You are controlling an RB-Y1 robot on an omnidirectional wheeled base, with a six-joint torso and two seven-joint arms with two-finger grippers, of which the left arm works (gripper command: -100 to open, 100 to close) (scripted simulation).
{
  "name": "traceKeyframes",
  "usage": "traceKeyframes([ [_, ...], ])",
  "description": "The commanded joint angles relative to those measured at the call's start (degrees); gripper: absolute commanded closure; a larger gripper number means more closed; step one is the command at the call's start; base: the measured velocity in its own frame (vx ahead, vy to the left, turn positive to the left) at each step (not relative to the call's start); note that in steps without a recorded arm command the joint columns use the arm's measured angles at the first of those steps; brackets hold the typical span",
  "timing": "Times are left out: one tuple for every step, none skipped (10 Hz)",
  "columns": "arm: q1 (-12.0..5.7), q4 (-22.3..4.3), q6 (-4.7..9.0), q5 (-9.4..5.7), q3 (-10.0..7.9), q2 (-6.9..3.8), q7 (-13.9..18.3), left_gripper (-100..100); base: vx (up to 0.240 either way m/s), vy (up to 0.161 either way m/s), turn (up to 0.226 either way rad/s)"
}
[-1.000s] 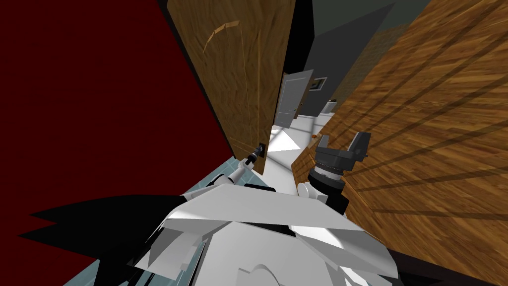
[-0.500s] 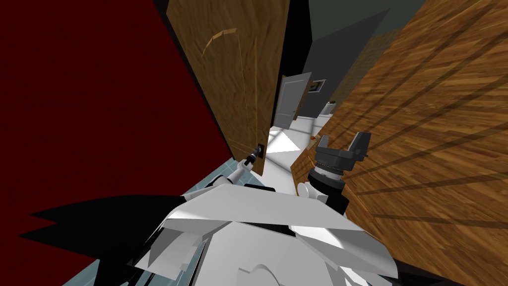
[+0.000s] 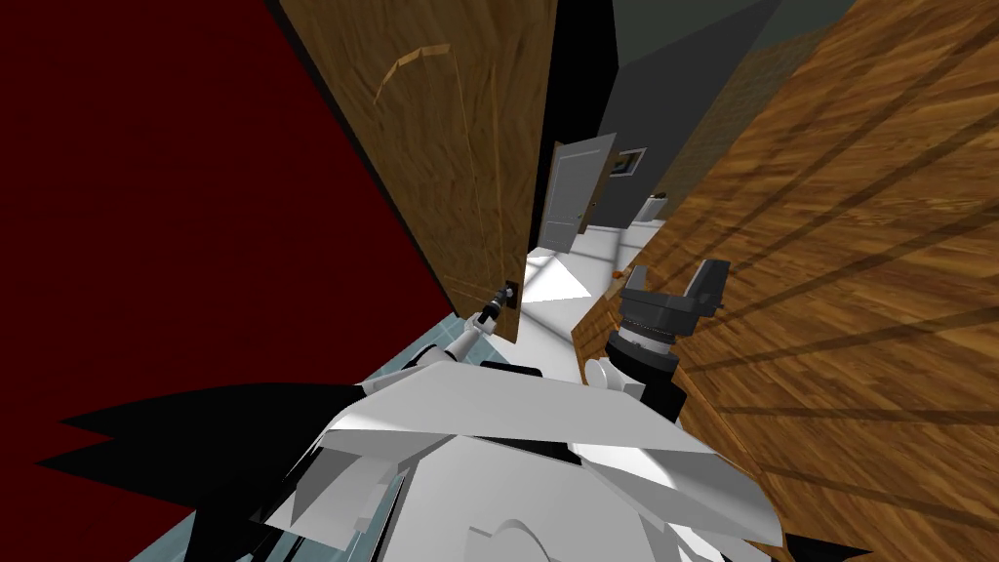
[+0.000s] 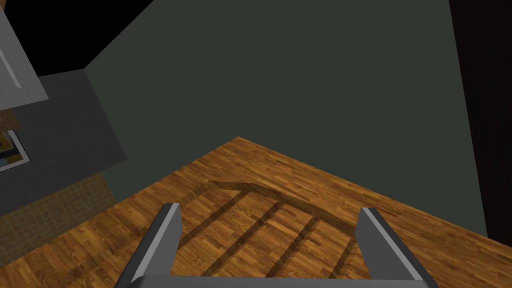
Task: Push the door open
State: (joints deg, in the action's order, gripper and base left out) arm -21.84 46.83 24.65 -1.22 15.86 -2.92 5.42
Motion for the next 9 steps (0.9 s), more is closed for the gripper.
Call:
traceKeyframes([
  [-0.4, -0.23, 0.23, -1.9, -1.21, -0.82, -1.86, 100, 0.141, -0.05, 0.103],
  [0.38, 1.0, -0.53, -1.29, -0.6, -0.66, -0.98, -100, -0.066, -0.032, 0.078],
  [0.38, 1.0, -0.53, -1.29, -0.6, -0.66, -0.98, -100, -0.201, 0.004, 0.006],
  [0.4, 1.07, -0.7, -1.37, -0.59, -0.61, -0.89, -100, -0.193, 0.018, 0.005],
  [0.42, 1.16, -0.89, -1.45, -0.58, -0.49, -0.8, -100, -0.206, 0.009, 0.031],
  [0.44, 1.29, -1.17, -1.59, -0.56, -0.19, -0.66, -100, -0.264, 0.007, 0.047],
  [0.46, 1.38, -1.36, -1.67, -0.55, 0.09, -0.56, -100, -0.244, -0.011, 0.044],
  [0.48, 1.49, -1.6, -1.79, -0.54, 0.55, -0.44, -100, -0.235, -0.023, 0.041],
  [0.5, 1.57, -1.77, -1.87, -0.53, 0.97, -0.36, -100, -0.219, -0.017, 0.029],
])
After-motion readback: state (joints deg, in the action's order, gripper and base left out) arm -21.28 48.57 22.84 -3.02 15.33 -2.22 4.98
